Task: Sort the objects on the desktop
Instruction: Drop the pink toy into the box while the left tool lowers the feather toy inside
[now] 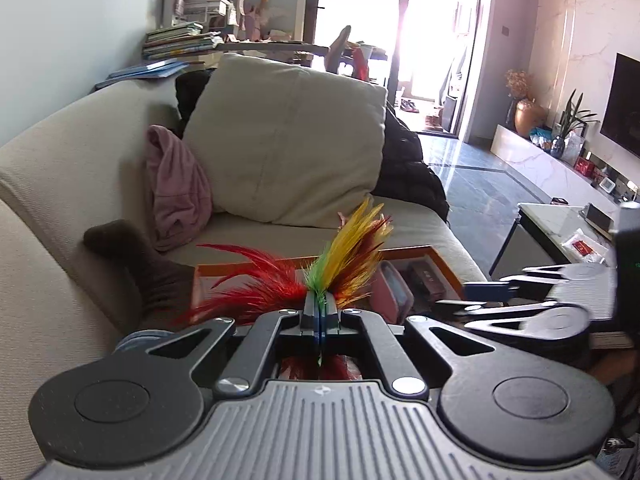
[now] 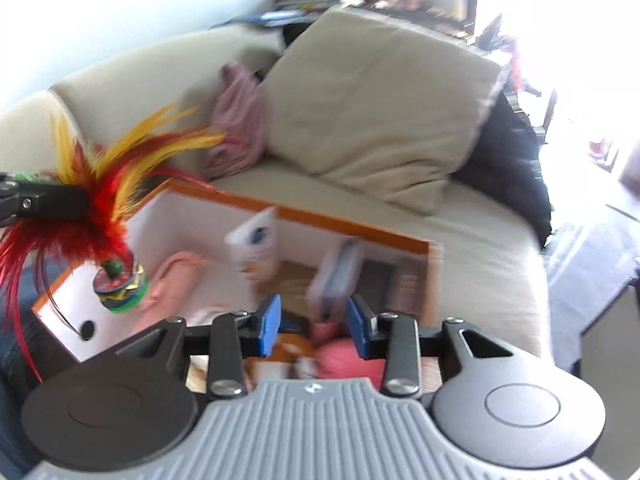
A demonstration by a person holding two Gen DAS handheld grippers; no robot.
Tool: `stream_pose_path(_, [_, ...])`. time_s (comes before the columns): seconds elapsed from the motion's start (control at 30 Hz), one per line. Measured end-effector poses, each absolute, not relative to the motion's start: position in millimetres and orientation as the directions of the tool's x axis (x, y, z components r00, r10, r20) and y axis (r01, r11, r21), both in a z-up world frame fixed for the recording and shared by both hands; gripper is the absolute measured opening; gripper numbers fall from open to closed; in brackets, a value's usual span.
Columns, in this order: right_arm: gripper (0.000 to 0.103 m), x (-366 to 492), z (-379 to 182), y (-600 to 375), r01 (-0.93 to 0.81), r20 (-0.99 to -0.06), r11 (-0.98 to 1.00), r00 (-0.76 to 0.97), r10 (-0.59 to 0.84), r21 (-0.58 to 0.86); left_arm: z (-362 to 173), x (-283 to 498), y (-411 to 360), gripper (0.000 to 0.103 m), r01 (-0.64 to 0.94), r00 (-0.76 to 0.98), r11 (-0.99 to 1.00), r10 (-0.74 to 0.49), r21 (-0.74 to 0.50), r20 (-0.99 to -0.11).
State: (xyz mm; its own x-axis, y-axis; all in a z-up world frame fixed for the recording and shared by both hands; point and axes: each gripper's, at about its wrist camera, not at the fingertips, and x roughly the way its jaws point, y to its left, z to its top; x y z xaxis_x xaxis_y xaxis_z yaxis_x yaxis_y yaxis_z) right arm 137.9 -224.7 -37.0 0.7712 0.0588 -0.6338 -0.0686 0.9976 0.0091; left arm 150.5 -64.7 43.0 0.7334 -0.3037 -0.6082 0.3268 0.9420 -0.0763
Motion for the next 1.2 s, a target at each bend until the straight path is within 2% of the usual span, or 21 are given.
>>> stream_pose_path(0.2, [0.040, 109, -42, -263, 0.048, -0.638, 0.997, 0.770, 0.006, 0.066, 37, 153, -78, 0.001, 0.387, 0.687, 0.911, -0.386, -0.141, -0.615])
stream_pose_path(0.43, [0.040, 92, -60, -274, 0.093, -0.643, 0.983, 0.765, 0.030, 0.157, 25, 160, -94, 0.001, 0.439, 0.616, 0.875, -0.458, -0.203, -0.641])
stream_pose_path(0.7, [0.040, 93, -72, -270, 0.083, -0.654, 0.977, 0.753, 0.067, 0.196, 14, 188, -92, 0.000, 0.354, 0.690, 0.935, -0.289, -0.040, -0.664])
stream_pose_path(0.83, [0.040, 93, -73, -269, 0.084, -0.651, 0.977, 0.756, 0.067, 0.198, 4, 218, -84, 0.000, 0.311, 0.675, 0.949, -0.255, -0.047, -0.692])
stream_pose_path(0.97, [0.041, 94, -73, -269, 0.083, -0.650, 0.977, 0.757, 0.067, 0.198, -9, 238, -79, 0.000, 0.308, 0.647, 0.948, -0.274, -0.086, -0.712])
stream_pose_path(1.1, [0.041, 94, -74, -269, 0.090, -0.653, 0.975, 0.754, 0.067, 0.203, -20, 242, -77, 0.001, 0.269, 0.648, 0.963, -0.206, -0.032, -0.733])
stream_pose_path(1.2, [0.041, 92, -74, -268, 0.092, -0.653, 0.973, 0.754, 0.070, 0.210, -22, 239, -71, 0.002, 0.260, 0.633, 0.964, -0.218, -0.061, -0.743])
